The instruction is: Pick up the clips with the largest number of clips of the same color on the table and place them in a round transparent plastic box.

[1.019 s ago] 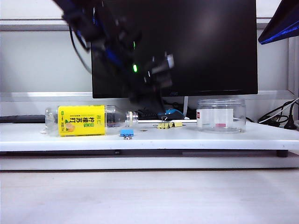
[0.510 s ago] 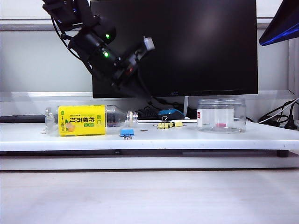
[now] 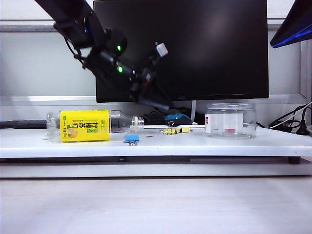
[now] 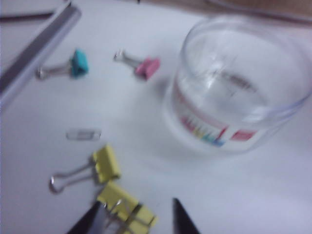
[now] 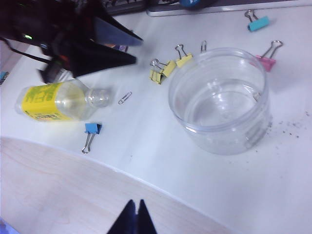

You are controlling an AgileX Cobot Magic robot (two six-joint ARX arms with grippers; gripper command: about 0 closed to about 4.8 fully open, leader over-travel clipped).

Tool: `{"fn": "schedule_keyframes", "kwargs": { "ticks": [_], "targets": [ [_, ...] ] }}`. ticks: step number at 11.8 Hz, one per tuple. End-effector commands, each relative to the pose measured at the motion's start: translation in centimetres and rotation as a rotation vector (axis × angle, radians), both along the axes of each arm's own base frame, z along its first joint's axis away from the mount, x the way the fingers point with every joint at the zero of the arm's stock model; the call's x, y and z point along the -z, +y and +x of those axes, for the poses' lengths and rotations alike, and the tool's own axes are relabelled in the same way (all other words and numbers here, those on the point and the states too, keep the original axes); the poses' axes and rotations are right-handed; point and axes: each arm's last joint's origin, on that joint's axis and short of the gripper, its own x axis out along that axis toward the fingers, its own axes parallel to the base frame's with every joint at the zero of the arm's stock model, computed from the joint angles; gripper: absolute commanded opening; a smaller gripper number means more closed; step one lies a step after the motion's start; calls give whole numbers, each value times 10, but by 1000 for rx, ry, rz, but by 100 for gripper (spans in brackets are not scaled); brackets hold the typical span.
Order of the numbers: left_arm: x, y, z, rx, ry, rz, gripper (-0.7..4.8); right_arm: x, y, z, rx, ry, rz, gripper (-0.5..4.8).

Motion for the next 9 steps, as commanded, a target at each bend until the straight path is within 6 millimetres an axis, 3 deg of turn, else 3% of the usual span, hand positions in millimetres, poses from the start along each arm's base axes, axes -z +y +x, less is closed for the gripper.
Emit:
{"fn": "schedule_keyframes", "kwargs": {
  "ticks": [1, 9],
  "targets": [
    [18, -3, 6, -8, 12, 13, 184, -2, 0, 0, -4, -15, 1, 13],
    [27, -6, 13, -18, -3, -9, 183, -2, 0, 0, -4, -16, 0, 13]
  ]
}}
